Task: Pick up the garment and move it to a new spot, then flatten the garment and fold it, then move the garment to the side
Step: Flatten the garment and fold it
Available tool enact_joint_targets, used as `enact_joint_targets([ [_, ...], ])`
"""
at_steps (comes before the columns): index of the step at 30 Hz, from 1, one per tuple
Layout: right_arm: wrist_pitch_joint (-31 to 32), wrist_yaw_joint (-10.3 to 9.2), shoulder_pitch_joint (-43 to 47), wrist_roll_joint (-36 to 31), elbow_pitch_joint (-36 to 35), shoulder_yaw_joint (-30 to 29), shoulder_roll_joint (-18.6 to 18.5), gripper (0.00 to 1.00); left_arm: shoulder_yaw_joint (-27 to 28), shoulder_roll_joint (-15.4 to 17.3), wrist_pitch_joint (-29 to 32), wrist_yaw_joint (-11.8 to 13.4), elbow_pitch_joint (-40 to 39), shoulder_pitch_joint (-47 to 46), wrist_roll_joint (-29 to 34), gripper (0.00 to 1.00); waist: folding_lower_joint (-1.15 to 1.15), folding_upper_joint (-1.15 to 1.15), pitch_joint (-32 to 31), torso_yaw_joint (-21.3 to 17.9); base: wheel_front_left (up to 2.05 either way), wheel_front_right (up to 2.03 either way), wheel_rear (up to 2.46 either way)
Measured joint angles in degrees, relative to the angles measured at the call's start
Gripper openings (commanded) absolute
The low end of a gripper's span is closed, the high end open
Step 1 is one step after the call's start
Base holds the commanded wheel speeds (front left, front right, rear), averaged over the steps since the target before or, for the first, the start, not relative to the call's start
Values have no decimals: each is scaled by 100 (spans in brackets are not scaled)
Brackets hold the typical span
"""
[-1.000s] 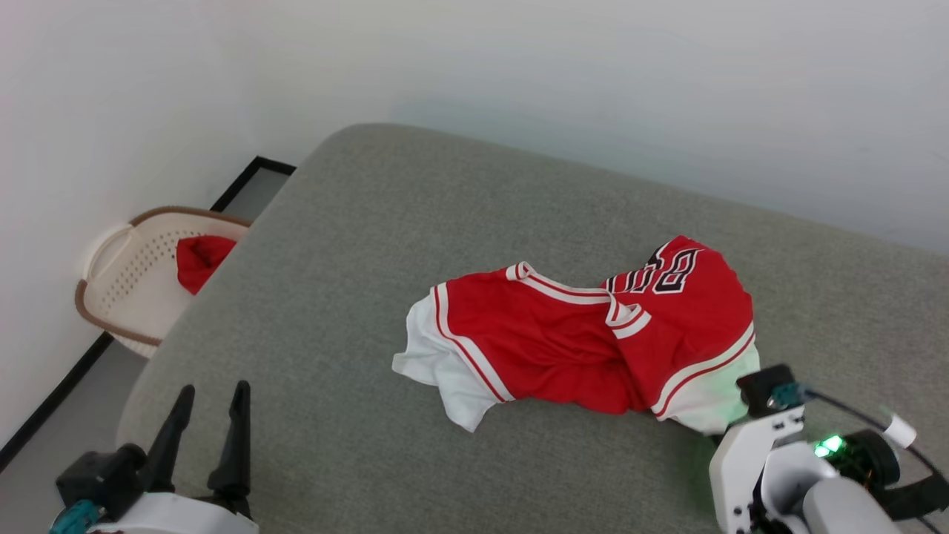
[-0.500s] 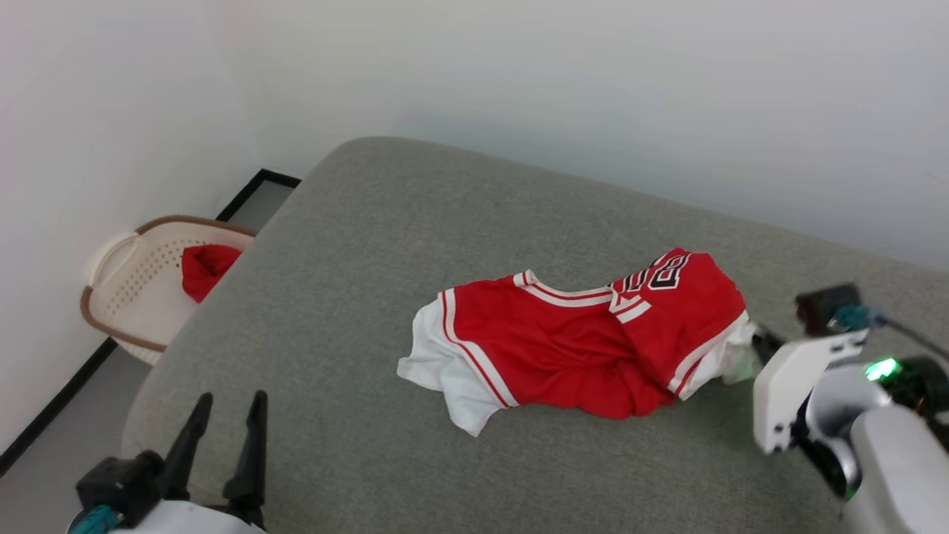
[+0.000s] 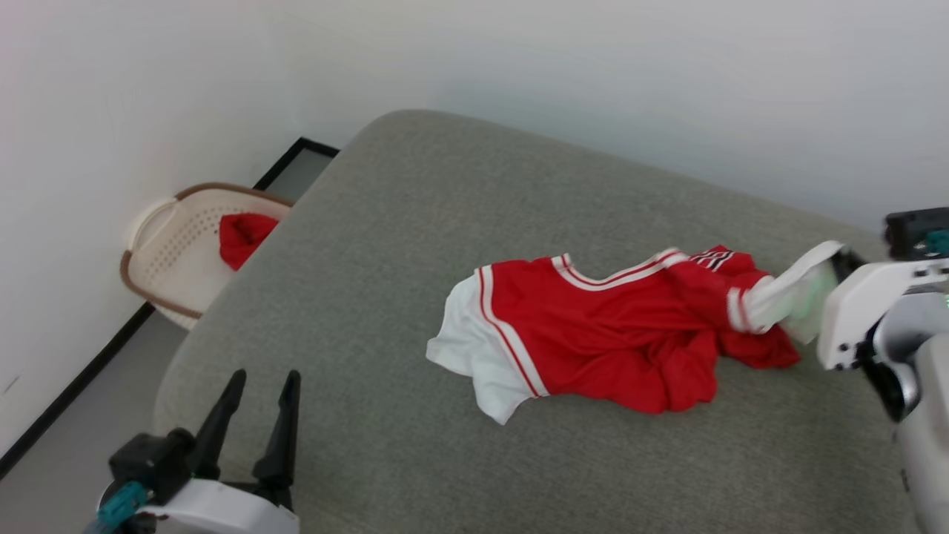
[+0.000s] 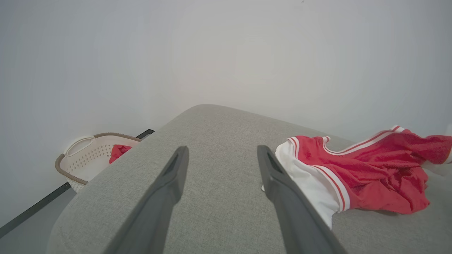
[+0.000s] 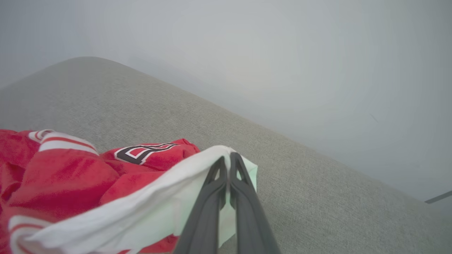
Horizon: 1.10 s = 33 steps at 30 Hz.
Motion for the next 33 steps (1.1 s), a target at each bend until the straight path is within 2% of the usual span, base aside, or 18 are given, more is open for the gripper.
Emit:
enact_joint_targets([
  [10, -488, 0, -739, -672, 1238, -805, -135, 0, -143, -145, 0, -96, 108, -291, 122, 100, 0, 0, 282, 283, 0, 0, 0],
  [16, -545, 0, -1137, -1133, 1860, -1145, -203, 0, -163, -270, 0, -132, 138, -422, 187, 100, 0, 0, 489, 377, 0, 0, 0],
  [29, -597, 0, -1595, -1860, 2691, -1823, -310, 0, -280, -432, 0, -155, 252, -669, 324, 100, 0, 0, 718, 484, 0, 0, 0],
  [30, -600, 0, -1618, -1915, 2718, -1873, -316, 9, -291, -437, 0, -156, 258, -697, 324, 100, 0, 0, 728, 487, 0, 0, 0],
  [32, -601, 0, -1641, -1995, 2776, -1959, -322, 15, -335, -435, 0, -156, 269, -738, 324, 100, 0, 0, 739, 492, 0, 0, 0],
  [33, -609, 0, -1641, -2029, 2808, -1994, -318, 27, -359, -434, 0, -157, 277, -744, 324, 100, 0, 0, 741, 492, 0, 0, 0],
])
